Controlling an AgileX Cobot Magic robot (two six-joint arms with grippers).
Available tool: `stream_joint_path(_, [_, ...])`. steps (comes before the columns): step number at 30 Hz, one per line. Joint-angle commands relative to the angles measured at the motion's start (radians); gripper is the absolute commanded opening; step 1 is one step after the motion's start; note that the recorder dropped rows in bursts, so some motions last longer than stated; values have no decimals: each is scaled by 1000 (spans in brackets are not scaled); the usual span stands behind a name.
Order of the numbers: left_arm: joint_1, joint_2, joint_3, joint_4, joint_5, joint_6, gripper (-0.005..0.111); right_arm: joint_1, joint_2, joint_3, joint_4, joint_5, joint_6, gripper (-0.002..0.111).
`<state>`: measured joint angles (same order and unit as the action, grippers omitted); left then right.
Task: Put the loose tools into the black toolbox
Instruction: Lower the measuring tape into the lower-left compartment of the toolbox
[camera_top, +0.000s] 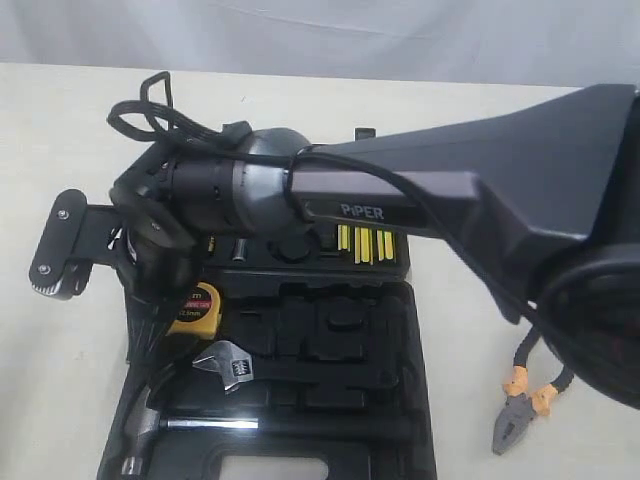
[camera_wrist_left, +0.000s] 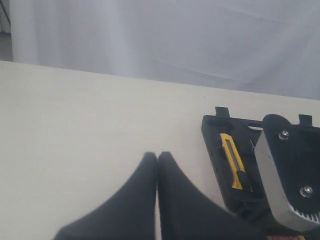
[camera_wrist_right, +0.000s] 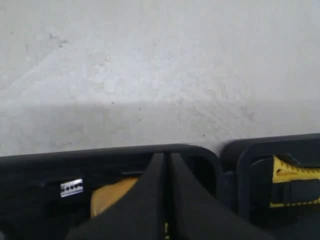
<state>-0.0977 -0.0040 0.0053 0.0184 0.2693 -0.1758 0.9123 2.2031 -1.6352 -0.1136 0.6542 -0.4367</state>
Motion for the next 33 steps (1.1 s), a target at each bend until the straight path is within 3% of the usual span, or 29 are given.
stream_joint_path(1, [-6,4,-5,2,1,0,0,-3,-27,-4,11,-2,12,-1])
stream_joint_path(13, [-6,4,-5,2,1,0,0,-3,-46,-4,31,127,32,-1])
stream_joint_path(33, [-6,4,-5,4,1,0,0,-3,-22,-4,64,139,40,-1])
